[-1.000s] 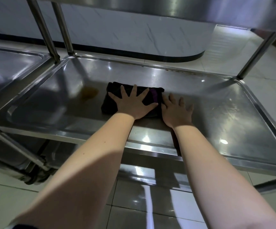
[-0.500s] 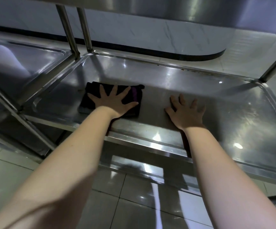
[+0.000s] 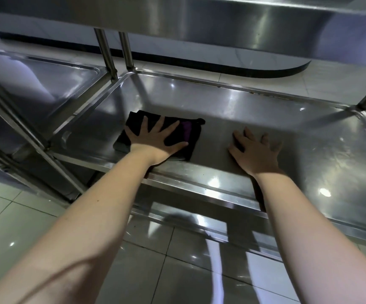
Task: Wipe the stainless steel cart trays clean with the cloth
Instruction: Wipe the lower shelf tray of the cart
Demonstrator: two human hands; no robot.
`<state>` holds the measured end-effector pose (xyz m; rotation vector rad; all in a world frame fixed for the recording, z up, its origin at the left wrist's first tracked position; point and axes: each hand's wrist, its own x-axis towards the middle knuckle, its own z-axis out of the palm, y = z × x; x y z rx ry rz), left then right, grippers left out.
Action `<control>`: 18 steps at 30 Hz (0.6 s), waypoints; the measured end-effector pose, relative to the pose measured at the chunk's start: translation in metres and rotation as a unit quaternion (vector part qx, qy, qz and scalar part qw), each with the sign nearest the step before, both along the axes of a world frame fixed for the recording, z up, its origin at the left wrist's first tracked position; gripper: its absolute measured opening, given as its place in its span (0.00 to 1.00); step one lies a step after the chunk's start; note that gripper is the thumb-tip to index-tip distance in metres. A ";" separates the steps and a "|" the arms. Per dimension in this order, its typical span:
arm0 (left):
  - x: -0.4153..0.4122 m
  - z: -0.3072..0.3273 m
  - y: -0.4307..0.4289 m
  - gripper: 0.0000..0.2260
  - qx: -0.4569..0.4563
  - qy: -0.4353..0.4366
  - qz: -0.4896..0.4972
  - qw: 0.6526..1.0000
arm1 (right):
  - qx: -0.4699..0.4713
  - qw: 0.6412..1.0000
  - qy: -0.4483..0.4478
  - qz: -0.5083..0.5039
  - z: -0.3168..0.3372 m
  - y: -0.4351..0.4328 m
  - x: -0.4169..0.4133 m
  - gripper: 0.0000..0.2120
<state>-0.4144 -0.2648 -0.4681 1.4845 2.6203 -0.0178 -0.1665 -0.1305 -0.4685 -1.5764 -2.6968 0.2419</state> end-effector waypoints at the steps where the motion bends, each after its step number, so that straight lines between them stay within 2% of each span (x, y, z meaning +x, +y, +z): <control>1: 0.000 0.001 -0.002 0.42 -0.002 0.001 0.000 1.000 | -0.007 1.000 -0.004 0.017 0.000 -0.008 -0.003 0.29; 4: 0.005 0.004 -0.002 0.43 -0.002 -0.005 -0.006 1.000 | -0.041 0.999 -0.021 0.026 -0.005 -0.036 -0.006 0.29; 7: 0.010 0.009 -0.005 0.43 -0.016 -0.016 -0.010 1.000 | -0.029 0.999 -0.021 0.011 -0.008 -0.053 0.001 0.29; 13: 0.043 0.008 -0.017 0.35 -0.023 -0.027 -0.026 0.999 | -0.002 0.999 -0.033 0.010 -0.010 -0.060 0.007 0.29; 18: 0.075 0.009 -0.031 0.34 -0.026 -0.037 -0.070 0.997 | -0.018 0.999 -0.038 0.013 -0.003 -0.063 0.008 0.29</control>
